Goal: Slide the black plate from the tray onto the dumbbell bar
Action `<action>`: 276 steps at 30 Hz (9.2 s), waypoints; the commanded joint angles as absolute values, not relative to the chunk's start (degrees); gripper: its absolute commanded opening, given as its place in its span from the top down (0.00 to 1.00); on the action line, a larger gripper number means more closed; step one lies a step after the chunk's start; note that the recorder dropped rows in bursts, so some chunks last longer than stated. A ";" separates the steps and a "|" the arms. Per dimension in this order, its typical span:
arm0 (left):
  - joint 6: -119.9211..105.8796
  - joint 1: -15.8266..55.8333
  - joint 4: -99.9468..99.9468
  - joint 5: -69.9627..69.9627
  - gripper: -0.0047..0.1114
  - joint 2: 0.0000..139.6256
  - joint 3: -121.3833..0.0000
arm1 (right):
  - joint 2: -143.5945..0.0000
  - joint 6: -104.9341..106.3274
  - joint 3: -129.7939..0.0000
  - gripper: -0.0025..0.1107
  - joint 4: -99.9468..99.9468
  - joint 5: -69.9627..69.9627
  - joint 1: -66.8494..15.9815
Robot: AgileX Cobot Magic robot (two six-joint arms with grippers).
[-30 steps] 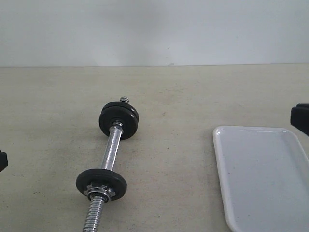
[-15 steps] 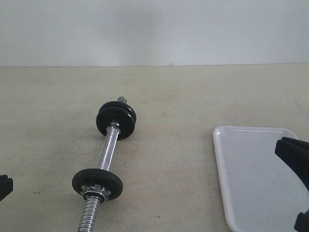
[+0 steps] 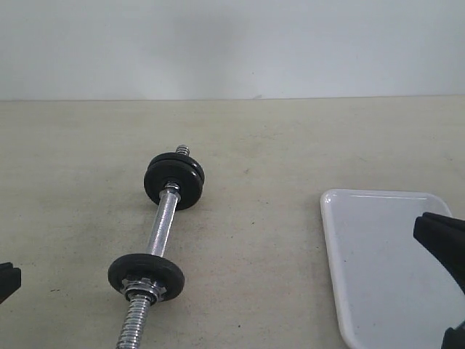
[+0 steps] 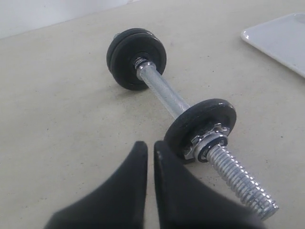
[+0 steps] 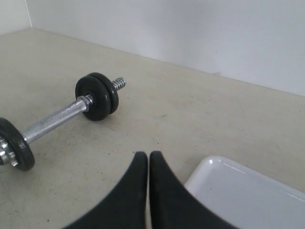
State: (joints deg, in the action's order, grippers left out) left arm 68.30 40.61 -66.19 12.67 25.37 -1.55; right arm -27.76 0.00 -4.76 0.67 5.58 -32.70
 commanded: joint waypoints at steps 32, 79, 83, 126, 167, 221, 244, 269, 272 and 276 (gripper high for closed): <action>68.94 40.50 -65.61 8.80 0.92 24.96 -1.23 | -27.45 -2.68 -4.48 0.98 0.00 4.49 -32.51; 68.94 -3.71 -65.60 8.52 0.92 2.31 -1.23 | -7.14 -2.66 -4.48 0.98 0.00 4.86 -1.15; 68.94 -3.71 -65.60 8.52 0.92 0.00 -1.23 | -2.85 -2.66 -4.48 0.98 0.00 4.86 -1.15; 68.94 -3.71 -57.38 -20.48 0.92 0.00 -1.23 | 0.00 -2.66 -4.60 0.98 0.00 4.78 -1.15; 68.94 -3.71 6.72 0.00 0.92 0.00 0.00 | 0.00 -2.81 -4.60 0.98 -0.82 -24.86 -1.15; 58.28 -3.71 1.05 13.34 0.92 0.00 0.00 | 0.00 -2.81 -4.60 0.98 -0.97 -18.91 -1.15; 44.85 -3.71 -34.97 13.22 0.92 0.00 0.00 | 0.00 3.93 -4.49 0.98 -0.73 -24.19 -1.15; 33.80 -3.71 -35.38 13.51 0.92 0.00 0.00 | 0.00 4.05 -4.49 0.98 -0.73 -24.19 -1.15; 23.80 -3.71 -35.38 15.14 0.92 0.00 0.00 | 0.00 4.05 -4.49 0.98 -0.73 -24.19 -1.15; 14.73 -3.71 -35.38 15.48 0.92 0.00 0.00 | 0.00 4.05 -4.49 0.98 -0.73 -24.19 -1.15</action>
